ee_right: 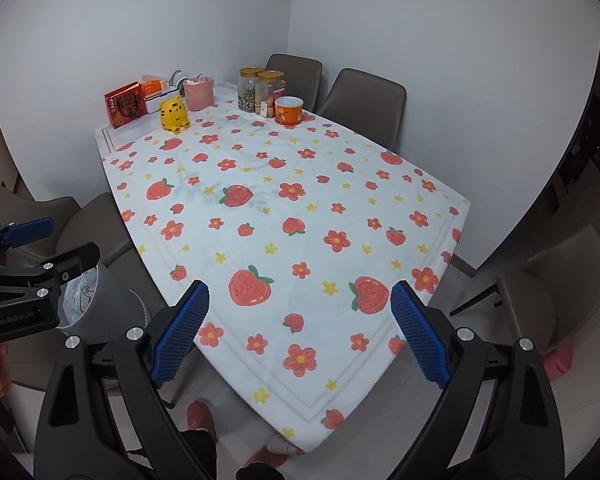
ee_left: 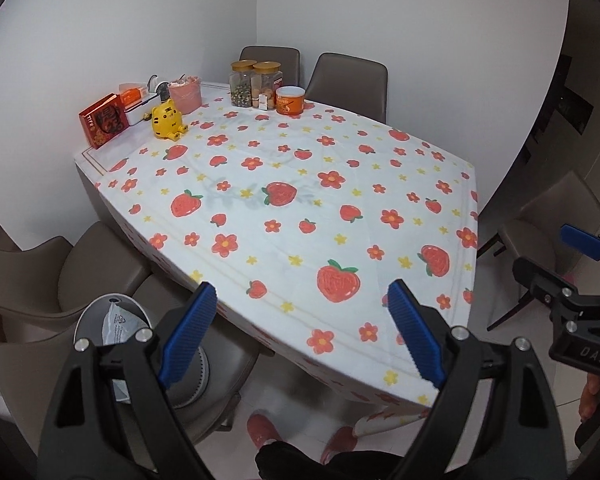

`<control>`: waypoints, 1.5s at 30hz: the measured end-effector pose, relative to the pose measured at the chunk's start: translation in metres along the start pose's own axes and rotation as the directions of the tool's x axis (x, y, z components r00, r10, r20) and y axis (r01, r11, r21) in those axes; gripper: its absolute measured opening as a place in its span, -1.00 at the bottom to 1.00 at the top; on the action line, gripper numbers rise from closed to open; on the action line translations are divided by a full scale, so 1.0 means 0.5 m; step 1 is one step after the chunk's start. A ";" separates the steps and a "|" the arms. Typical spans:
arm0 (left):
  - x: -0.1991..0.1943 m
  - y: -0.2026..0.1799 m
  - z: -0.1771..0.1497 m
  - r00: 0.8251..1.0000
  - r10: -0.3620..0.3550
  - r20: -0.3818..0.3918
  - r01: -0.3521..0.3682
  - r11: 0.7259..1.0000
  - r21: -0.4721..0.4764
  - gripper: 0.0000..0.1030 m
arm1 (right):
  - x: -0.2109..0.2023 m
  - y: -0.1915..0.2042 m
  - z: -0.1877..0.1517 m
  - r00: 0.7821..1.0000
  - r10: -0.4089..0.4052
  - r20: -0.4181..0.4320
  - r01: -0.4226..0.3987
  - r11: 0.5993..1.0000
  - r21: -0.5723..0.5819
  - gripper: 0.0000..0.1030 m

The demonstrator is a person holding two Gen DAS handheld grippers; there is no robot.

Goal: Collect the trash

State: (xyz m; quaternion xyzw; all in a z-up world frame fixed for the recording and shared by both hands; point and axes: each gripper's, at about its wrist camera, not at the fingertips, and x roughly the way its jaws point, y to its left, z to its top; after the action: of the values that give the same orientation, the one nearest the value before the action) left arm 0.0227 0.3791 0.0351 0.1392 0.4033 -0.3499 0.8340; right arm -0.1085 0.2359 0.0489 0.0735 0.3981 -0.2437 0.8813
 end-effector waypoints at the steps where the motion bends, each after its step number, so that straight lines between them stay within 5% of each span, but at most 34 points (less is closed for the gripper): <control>1: -0.003 -0.012 -0.002 1.000 0.003 -0.002 -0.003 1.000 -0.014 0.70 | -0.003 -0.009 0.001 1.000 0.009 0.000 -0.009 1.000 -0.010 0.73; 9: -0.002 -0.054 0.008 0.998 0.050 -0.033 -0.051 0.997 -0.050 0.71 | 0.001 -0.040 0.019 0.998 0.056 -0.007 -0.056 0.997 -0.044 0.73; 21: 0.037 -0.057 0.077 0.999 0.030 -0.020 -0.031 0.999 -0.037 0.71 | 0.048 -0.058 0.094 0.999 0.054 0.006 -0.054 0.998 -0.028 0.73; 45: 0.013 -0.123 0.121 0.985 0.174 -0.001 -0.172 0.972 -0.158 0.71 | 0.055 -0.127 0.140 0.984 0.176 0.009 -0.173 0.973 -0.152 0.73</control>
State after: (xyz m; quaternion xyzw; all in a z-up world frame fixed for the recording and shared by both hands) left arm 0.0177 0.3009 0.0715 0.1051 0.4109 -0.2437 0.8722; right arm -0.0774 0.1479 0.0799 0.0386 0.3972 -0.1354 0.9069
